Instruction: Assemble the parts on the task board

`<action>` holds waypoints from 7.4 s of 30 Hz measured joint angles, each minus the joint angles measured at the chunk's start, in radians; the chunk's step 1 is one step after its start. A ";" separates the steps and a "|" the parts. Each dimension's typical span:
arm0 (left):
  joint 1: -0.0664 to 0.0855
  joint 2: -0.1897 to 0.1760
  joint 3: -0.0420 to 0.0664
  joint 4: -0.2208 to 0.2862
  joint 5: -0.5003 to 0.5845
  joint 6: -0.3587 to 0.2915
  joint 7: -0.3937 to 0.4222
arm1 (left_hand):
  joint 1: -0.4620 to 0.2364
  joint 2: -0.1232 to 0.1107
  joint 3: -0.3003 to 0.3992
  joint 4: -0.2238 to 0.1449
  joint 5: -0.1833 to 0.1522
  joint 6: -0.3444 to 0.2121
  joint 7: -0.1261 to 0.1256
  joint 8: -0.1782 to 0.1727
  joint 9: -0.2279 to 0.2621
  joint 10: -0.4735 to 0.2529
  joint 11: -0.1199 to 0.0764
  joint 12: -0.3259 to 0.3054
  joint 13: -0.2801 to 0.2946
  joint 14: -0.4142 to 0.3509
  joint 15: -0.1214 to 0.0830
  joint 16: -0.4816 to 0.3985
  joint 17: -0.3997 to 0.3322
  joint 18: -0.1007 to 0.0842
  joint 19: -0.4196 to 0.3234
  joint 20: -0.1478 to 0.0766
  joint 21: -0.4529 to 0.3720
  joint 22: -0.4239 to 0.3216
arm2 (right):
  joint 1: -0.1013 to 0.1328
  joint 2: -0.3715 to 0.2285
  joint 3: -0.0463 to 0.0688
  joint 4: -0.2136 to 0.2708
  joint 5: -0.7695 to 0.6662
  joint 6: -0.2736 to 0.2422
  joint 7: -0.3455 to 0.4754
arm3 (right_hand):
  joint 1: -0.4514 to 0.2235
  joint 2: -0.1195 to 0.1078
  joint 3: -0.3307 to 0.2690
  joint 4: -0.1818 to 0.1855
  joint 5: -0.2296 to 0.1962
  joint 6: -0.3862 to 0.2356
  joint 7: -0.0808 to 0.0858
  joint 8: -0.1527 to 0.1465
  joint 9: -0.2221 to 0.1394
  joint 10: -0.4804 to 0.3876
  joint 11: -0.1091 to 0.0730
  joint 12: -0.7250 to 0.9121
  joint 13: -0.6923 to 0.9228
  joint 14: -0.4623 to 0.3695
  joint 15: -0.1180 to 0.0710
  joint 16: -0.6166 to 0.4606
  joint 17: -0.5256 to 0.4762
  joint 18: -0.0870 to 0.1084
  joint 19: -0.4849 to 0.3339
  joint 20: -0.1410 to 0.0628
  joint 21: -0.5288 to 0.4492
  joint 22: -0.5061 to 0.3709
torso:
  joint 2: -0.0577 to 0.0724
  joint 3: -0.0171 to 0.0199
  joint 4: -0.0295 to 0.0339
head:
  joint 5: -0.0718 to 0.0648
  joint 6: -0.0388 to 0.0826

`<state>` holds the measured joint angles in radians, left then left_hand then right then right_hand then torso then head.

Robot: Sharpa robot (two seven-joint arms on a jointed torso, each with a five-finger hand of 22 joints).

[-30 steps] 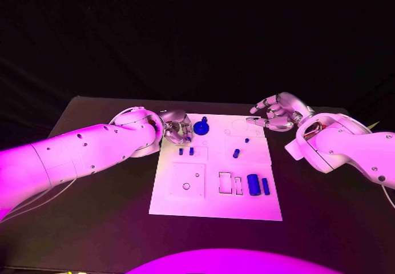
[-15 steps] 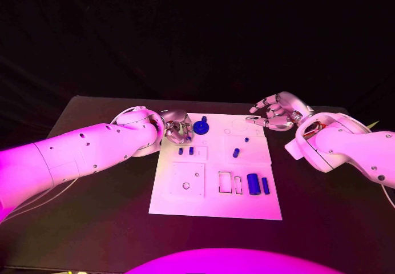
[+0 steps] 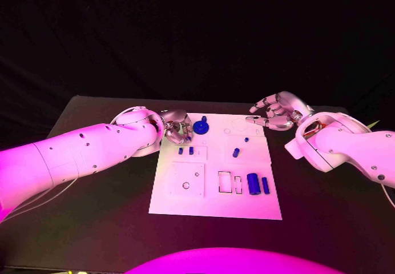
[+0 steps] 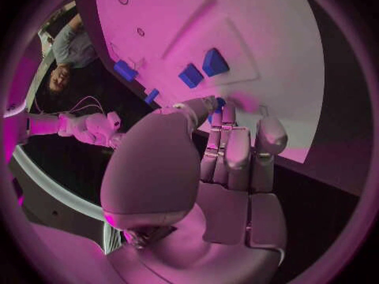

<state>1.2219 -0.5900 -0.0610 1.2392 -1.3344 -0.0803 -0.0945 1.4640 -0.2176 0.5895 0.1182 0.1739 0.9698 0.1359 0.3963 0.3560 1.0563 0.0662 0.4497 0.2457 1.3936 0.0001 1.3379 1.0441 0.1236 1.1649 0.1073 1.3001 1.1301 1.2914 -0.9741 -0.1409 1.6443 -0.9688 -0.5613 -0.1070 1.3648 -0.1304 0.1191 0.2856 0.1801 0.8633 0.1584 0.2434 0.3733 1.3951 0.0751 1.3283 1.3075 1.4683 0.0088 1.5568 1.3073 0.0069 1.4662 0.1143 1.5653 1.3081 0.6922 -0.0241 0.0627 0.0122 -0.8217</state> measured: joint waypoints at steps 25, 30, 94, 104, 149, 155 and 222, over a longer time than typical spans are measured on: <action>-0.007 -0.007 -0.004 0.000 0.005 0.000 -0.004 | -0.034 -0.026 0.010 -0.009 0.000 -0.073 0.016 -0.093 -0.031 0.007 0.007 -0.035 0.004 -0.007 0.007 0.000 -0.016 0.000 -0.015 0.007 -0.013 -0.013 | 0.000 0.001 0.000 -0.003 0.000 0.000 0.000 | 0.000 0.000 0.006 0.000 0.000 -0.007 0.000 0.000 0.001 0.000 0.000 0.000 0.000 0.000 0.000 0.000 0.000 0.000 0.000 0.000 0.000 0.000 | 0.000 -0.0003 0.0001 | 0.001 -0.002; -0.007 -0.009 -0.004 0.001 0.006 0.000 -0.006 | -0.039 -0.031 0.012 -0.012 0.000 -0.093 0.020 -0.109 -0.036 0.007 0.007 -0.040 0.007 -0.011 0.011 0.000 -0.018 0.000 -0.018 0.011 -0.013 -0.015 | 0.000 0.001 0.000 -0.003 0.000 0.000 0.000 | 0.000 0.000 0.006 0.000 0.000 -0.007 0.000 0.000 0.001 0.000 0.000 0.000 0.000 0.000 0.000 0.000 0.000 0.000 0.000 0.000 0.000 0.000 | 0.000 0.0000 -0.0003 | 0.002 -0.002; -0.002 -0.344 0.074 0.273 1.125 -0.084 0.395 | -0.045 -0.006 0.015 -0.073 0.008 -0.101 0.055 -0.135 -0.035 -0.134 0.062 0.019 0.035 -0.326 0.054 -0.357 -0.493 0.049 -0.358 0.047 -0.302 -0.337 | -0.060 0.122 -0.003 -0.166 -0.660 0.262 -0.108 | 0.069 -0.151 0.392 -0.078 0.002 0.072 0.004 0.004 -0.012 -0.323 0.023 -1.158 -1.057 0.000 0.004 -0.166 -0.041 0.047 -0.005 -0.009 -0.232 0.000 | 0.001 -0.0013 0.0007 | -0.095 0.038; -0.002 -0.346 0.074 0.274 1.144 -0.081 0.402 | -0.045 -0.006 0.012 -0.076 0.008 -0.107 0.061 -0.135 -0.035 -0.140 0.068 0.019 0.034 -0.326 0.054 -0.367 -0.499 0.048 -0.358 0.047 -0.313 -0.340 | -0.078 0.141 -0.003 -0.178 -0.671 0.265 -0.112 | 0.058 -0.139 0.432 -0.107 0.002 0.105 -0.008 0.004 -0.011 -0.260 0.011 -1.170 -1.085 0.000 0.004 -0.162 -0.037 0.047 -0.001 -0.013 -0.173 0.000 | 0.001 -0.0002 0.0001 | -0.091 0.034; -0.002 -0.353 0.074 0.281 1.151 -0.081 0.398 | -0.045 -0.006 0.007 -0.081 0.008 -0.123 0.070 -0.143 -0.037 -0.163 0.073 0.018 0.029 -0.325 0.054 -0.378 -0.507 0.047 -0.358 0.047 -0.318 -0.345 | -0.095 0.191 0.002 -0.184 -0.782 0.269 -0.218 | 0.034 -0.086 0.534 -0.237 -0.002 0.213 -0.042 0.043 0.032 -0.133 -0.002 -1.214 -1.107 -0.002 -0.030 -0.164 -0.057 0.030 -0.002 -0.034 -0.076 0.000 | 0.000 0.0005 -0.0004 | -0.092 0.020; -0.002 -0.355 0.074 0.282 1.151 -0.081 0.397 | -0.045 -0.006 0.004 -0.084 0.008 -0.126 0.073 -0.147 -0.038 -0.168 0.075 0.018 0.027 -0.325 0.054 -0.380 -0.510 0.047 -0.360 0.049 -0.318 -0.345 | -0.099 0.189 -0.001 -0.177 -0.798 0.250 -0.232 | 0.033 -0.085 0.536 -0.238 -0.002 0.217 -0.045 0.047 0.034 -0.130 0.001 -1.215 -1.107 -0.002 -0.031 -0.164 -0.058 0.030 -0.002 -0.034 -0.073 -0.001 | 0.000 0.0008 -0.0006 | -0.092 0.020; -0.004 -0.306 0.073 0.265 1.150 -0.078 0.384 | -0.045 -0.006 0.001 -0.087 0.008 -0.145 0.076 -0.151 -0.041 -0.192 0.084 0.018 0.023 -0.332 0.061 -0.384 -0.514 0.047 -0.365 0.054 -0.325 -0.348 | -0.163 0.268 -0.009 0.080 -0.735 0.113 -0.185 | 0.026 -0.073 0.589 -0.297 -0.004 0.228 -0.046 0.046 0.037 -0.120 0.004 -1.224 -1.106 -0.001 -0.037 -0.164 -0.061 0.015 0.002 -0.038 -0.065 0.000 | 0.000 -0.0032 0.0014 | 0.027 -0.001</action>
<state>1.2182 -0.8957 0.0116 1.5042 -0.1847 -0.1584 0.2900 1.4188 -0.2235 0.5906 0.0315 0.1820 0.8252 0.2123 0.2456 0.3153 0.8648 0.1500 0.4676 0.2689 1.0612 0.0608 0.9544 0.5302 0.1702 0.8003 0.1609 0.9747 0.7819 1.1280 -0.7059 -0.1495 1.7240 -1.7039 -0.4484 -0.2917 1.3909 -0.2037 0.7079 -0.0114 0.1762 1.0911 0.1126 0.2896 0.4104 1.2750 0.0792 0.1044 0.2020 1.4670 -0.0285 1.3925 1.2464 0.0220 1.4680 0.0767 1.5004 1.3079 0.6922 -0.0272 0.0641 0.0391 -0.8228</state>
